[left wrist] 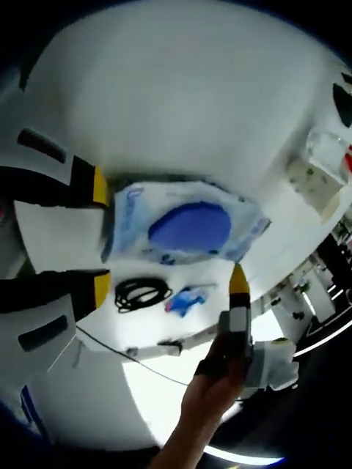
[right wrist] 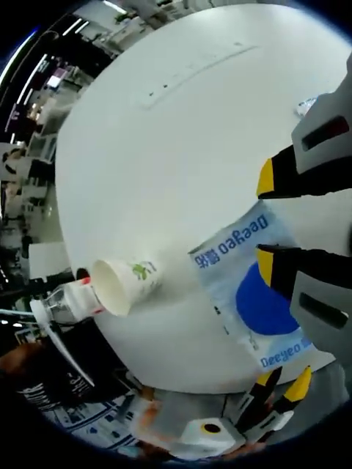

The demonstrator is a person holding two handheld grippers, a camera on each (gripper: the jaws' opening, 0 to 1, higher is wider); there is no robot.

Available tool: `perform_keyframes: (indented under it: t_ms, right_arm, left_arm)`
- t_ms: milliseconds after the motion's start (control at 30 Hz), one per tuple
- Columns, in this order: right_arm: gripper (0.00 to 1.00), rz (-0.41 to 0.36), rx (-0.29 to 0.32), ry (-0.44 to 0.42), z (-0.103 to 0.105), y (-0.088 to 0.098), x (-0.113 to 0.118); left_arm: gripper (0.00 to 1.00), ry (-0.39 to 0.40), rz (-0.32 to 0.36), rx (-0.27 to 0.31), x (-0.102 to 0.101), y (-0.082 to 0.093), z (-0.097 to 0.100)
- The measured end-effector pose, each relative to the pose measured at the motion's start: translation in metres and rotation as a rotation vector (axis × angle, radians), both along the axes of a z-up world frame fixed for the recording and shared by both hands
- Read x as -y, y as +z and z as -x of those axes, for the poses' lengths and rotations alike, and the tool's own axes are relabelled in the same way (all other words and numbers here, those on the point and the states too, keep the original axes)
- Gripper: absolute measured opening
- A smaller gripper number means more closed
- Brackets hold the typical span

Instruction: Arrange the tabletop items into an orderly group along one side of the table until the central work area is clear of visible clutter.

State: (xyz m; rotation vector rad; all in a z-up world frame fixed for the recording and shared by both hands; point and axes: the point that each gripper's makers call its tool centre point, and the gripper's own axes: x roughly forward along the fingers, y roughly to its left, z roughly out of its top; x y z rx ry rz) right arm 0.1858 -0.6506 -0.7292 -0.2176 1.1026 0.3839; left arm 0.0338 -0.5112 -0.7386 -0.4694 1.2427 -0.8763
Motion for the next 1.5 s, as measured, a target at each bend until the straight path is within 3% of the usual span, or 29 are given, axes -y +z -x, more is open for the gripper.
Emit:
perform_keyframes:
  t_ms: [233, 333, 500, 567, 667, 800, 1033, 1300, 1500]
  right_arm:
    - [0.28, -0.029, -0.027, -0.025, -0.007, -0.009, 0.000]
    - [0.29, 0.010, -0.078, 0.042, 0.005, -0.012, -0.002]
    - [0.29, 0.034, -0.089, 0.061, 0.007, -0.016, -0.003]
    - [0.26, 0.060, -0.085, 0.064, 0.004, -0.018, 0.002]
    - [0.11, 0.160, -0.065, 0.089, 0.004, -0.018, 0.018]
    - [0.05, 0.146, -0.069, 0.097, 0.004, -0.021, 0.018]
    - [0.00, 0.148, -0.064, 0.150, 0.016, -0.019, 0.013]
    - [0.00, 0.117, -0.061, 0.105, 0.035, -0.014, 0.007]
    - [0.00, 0.141, -0.075, 0.099, 0.060, -0.016, 0.012]
  left_arm:
    - [0.28, -0.005, -0.002, -0.051, 0.008, -0.013, -0.002]
    - [0.21, 0.009, -0.006, -0.062, 0.009, -0.019, -0.006]
    - [0.15, 0.028, -0.018, -0.062, 0.011, -0.024, -0.013]
    - [0.14, 0.032, -0.009, -0.074, 0.013, -0.025, -0.015]
    - [0.12, 0.027, -0.010, -0.079, 0.016, -0.027, -0.014]
    - [0.08, 0.022, -0.002, -0.091, 0.014, -0.022, -0.009]
    - [0.07, 0.010, -0.002, -0.064, 0.015, -0.014, -0.008]
    - [0.03, -0.010, -0.012, -0.039, 0.007, -0.009, -0.005]
    - [0.02, 0.007, -0.044, -0.016, -0.007, -0.010, -0.010]
